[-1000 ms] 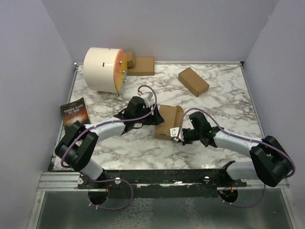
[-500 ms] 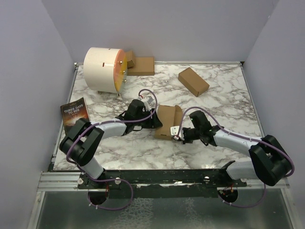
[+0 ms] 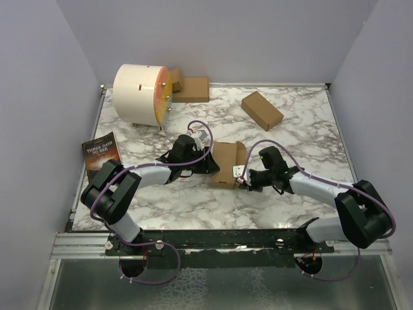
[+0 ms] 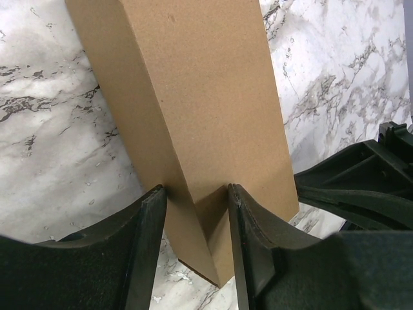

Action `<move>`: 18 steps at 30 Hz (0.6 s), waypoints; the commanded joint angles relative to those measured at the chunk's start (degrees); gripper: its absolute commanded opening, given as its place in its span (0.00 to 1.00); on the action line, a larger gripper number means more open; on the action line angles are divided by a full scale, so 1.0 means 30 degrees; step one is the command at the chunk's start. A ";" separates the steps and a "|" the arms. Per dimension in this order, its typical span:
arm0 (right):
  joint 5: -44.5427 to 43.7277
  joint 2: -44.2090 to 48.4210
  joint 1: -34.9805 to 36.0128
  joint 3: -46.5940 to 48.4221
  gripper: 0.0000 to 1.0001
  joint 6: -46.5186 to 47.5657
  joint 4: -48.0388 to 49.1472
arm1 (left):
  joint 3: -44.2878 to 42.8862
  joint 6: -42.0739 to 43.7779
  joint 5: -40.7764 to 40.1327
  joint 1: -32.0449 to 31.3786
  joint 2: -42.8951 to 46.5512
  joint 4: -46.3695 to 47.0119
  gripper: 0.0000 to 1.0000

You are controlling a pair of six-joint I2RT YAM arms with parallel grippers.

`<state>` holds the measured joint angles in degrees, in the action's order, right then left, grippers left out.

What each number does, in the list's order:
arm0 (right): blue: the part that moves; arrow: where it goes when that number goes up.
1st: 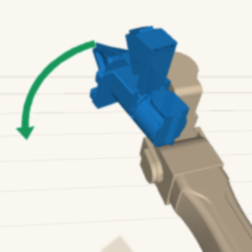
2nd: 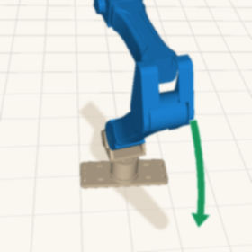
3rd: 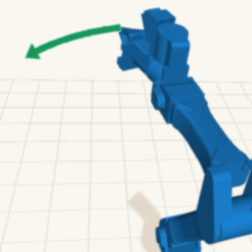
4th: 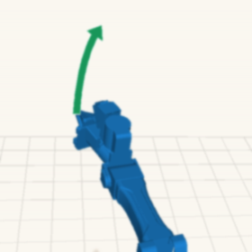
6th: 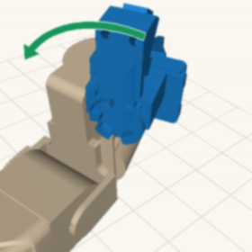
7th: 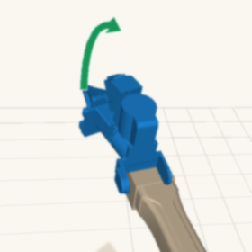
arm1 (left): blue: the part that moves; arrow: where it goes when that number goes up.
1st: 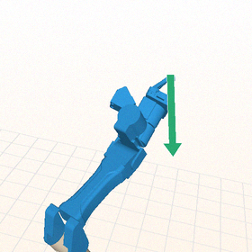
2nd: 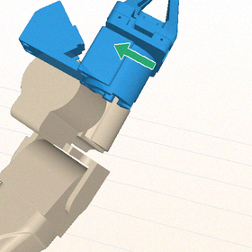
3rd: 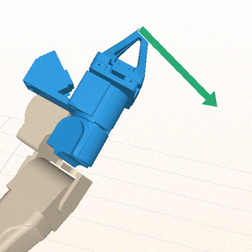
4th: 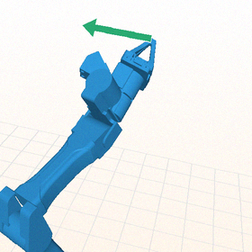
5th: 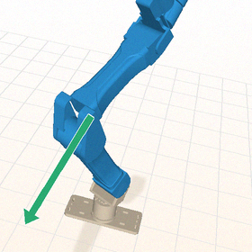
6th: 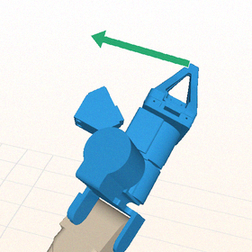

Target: Fold the paper box

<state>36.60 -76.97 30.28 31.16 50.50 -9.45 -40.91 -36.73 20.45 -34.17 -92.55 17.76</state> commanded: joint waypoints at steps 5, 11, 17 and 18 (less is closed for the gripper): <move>0.0861 -0.0551 -0.0192 0.0759 0.01 -0.0950 -0.0803 | 0.0289 0.0341 0.0335 0.0200 -0.0534 -0.0467 0.44; 0.0953 -0.0811 -0.0272 0.0960 0.01 -0.1164 -0.1007 | 0.0106 0.0444 0.0360 0.0243 -0.0777 -0.0614 0.44; 0.0966 -0.1118 -0.0475 0.1156 0.01 -0.1489 -0.1200 | 0.0042 0.0418 0.0443 0.0280 -0.0892 -0.0657 0.44; 0.0978 -0.1139 -0.0498 0.1157 0.01 -0.1508 -0.1212 | 0.0012 0.0449 0.0442 0.0287 -0.0872 -0.0666 0.44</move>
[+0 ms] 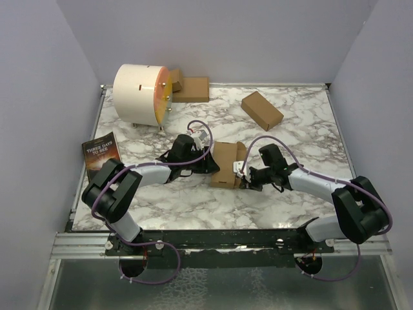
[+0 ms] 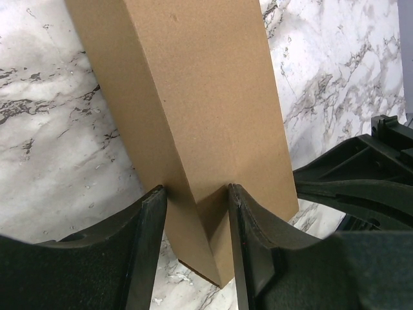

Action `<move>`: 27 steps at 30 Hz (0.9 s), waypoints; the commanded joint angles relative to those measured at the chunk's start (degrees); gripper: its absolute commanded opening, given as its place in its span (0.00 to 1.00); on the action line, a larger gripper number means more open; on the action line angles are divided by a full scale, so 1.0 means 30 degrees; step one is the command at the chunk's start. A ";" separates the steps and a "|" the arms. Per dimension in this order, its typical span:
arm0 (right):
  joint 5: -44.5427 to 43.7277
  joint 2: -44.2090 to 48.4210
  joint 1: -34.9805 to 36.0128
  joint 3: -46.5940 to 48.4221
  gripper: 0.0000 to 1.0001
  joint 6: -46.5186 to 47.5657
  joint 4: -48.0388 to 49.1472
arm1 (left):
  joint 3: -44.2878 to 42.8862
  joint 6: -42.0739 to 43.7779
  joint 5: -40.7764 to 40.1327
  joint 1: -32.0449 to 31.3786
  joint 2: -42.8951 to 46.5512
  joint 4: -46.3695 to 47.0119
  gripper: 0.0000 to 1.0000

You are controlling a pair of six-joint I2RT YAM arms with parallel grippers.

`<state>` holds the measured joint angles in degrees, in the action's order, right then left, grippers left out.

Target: Fold the paper box

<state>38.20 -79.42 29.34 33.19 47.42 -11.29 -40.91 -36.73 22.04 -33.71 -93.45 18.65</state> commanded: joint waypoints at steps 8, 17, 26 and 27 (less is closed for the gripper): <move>0.0746 -0.0440 -0.0267 0.0596 0.01 -0.0865 -0.0515 | -0.0004 0.0463 0.0046 0.0163 -0.0663 -0.0947 0.44; 0.1103 -0.0674 -0.0244 0.1120 0.01 -0.2072 -0.0248 | -0.0164 0.0249 0.0367 0.0164 -0.1096 -0.0538 0.44; 0.1248 -0.0751 -0.0045 0.1603 0.01 -0.2771 -0.0302 | -0.0360 0.0091 0.0590 0.0140 -0.1135 -0.0489 0.44; 0.1207 -0.0778 0.0020 0.1682 0.01 -0.2791 -0.0330 | -0.0390 0.0071 0.0592 0.0132 -0.1135 -0.0478 0.43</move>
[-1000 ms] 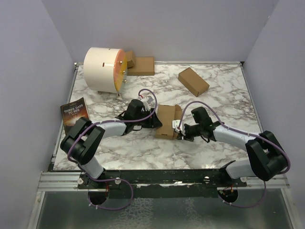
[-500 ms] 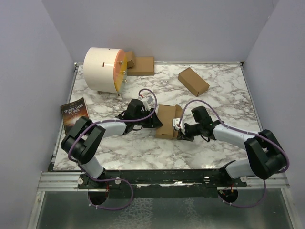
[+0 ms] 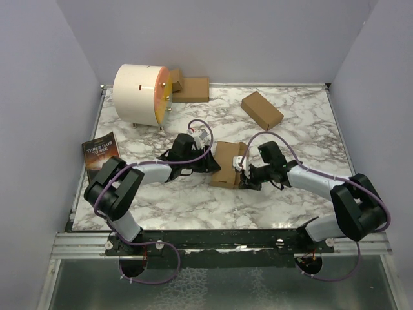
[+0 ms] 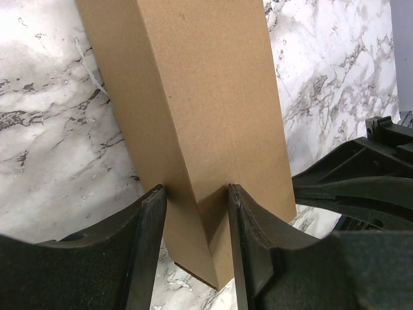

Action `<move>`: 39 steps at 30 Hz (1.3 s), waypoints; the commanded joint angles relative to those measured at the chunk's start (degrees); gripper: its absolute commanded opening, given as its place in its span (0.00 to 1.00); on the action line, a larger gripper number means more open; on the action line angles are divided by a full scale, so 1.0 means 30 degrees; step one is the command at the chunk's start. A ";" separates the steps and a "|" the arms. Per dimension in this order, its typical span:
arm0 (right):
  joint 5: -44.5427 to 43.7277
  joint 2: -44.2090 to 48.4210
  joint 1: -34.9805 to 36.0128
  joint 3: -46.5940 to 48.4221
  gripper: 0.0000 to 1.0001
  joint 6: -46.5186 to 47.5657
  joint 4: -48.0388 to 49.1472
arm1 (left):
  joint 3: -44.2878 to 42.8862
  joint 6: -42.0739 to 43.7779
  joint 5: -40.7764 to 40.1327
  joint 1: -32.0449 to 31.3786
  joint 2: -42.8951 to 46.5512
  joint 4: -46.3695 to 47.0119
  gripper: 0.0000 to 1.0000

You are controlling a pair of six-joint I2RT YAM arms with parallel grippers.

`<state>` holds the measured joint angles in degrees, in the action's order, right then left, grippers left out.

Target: Fold the paper box

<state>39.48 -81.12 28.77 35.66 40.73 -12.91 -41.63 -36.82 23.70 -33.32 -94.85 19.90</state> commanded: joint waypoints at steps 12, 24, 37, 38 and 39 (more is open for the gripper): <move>0.0727 -0.0814 0.1333 0.1946 0.01 -0.1316 0.0011 | -0.0519 -0.0023 0.0128 -0.0201 -0.1576 -0.0798 0.43; 0.1156 -0.0947 0.1321 0.2681 0.01 -0.2815 -0.0018 | -0.1036 0.0248 0.0447 -0.0257 -0.2043 -0.0945 0.43; 0.1665 -0.1220 0.1336 0.2862 0.05 -0.3384 -0.0741 | -0.1521 0.0470 0.0531 -0.0321 -0.2331 -0.1203 0.43; 0.1670 -0.1196 0.1322 0.2892 0.06 -0.3246 -0.0913 | -0.1595 0.0554 0.0561 -0.0319 -0.2360 -0.1286 0.43; 0.1653 -0.1186 0.1334 0.2895 0.07 -0.3094 -0.1103 | -0.1674 0.0627 0.0591 -0.0319 -0.2382 -0.1362 0.43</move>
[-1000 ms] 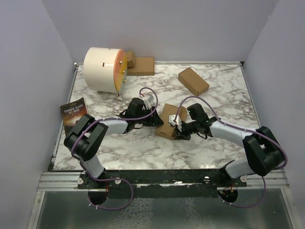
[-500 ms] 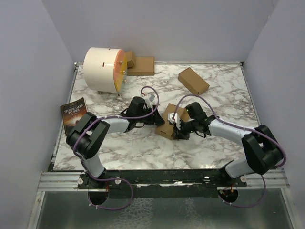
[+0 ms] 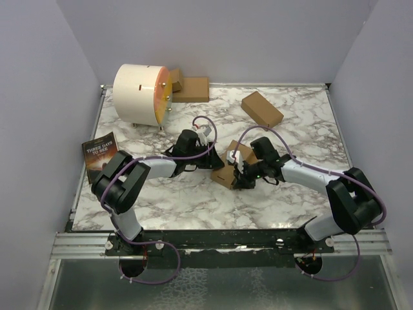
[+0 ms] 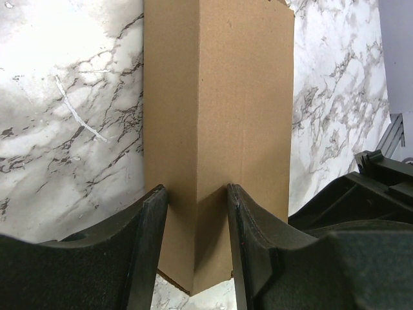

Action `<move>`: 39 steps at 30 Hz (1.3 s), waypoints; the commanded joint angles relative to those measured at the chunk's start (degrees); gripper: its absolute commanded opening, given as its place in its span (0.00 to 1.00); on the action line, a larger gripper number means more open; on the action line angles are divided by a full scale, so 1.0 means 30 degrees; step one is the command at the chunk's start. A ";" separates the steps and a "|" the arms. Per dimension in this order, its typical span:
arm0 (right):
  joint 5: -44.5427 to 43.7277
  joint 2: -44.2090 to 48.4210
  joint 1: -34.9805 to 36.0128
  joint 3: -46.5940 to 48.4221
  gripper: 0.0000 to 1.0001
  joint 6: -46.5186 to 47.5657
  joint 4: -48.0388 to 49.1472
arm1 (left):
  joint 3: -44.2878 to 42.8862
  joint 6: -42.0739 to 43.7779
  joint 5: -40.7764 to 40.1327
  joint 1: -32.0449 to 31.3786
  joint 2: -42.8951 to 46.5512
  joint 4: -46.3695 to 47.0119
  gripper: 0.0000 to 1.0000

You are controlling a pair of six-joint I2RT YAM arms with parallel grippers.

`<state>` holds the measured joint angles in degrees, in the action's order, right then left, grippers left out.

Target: Fold the paper box

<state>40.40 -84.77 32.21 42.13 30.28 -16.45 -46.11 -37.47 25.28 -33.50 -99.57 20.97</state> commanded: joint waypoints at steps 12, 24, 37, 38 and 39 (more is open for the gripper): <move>0.2035 0.0777 -0.0226 0.1142 0.22 0.2108 -0.2190 | -0.1012 0.1887 0.0415 -0.0261 -0.0766 -0.2721 0.47; 0.5765 0.2439 -0.6608 0.2005 0.24 -0.0532 -0.1859 | -0.3762 0.5318 0.1019 -0.0260 -0.1957 -0.6122 0.48; 0.5480 -0.1088 -1.1320 0.4334 0.43 -0.6178 0.2132 | -0.8169 1.0897 0.2496 -0.0566 -0.4060 -0.8909 0.47; 0.5776 -0.1741 -1.1321 0.4807 0.43 -0.6408 0.2039 | -0.8429 1.1267 0.2596 -0.0588 -0.4158 -0.8995 0.47; 0.5992 -0.2416 -1.1321 0.5423 0.44 -0.6674 0.1829 | -0.8696 1.1522 0.2587 -0.0657 -0.4211 -0.8999 0.48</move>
<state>55.05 -86.02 -1.52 53.08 16.38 -14.15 -69.30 -11.79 32.27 -34.68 -109.91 -1.45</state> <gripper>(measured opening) 0.428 0.471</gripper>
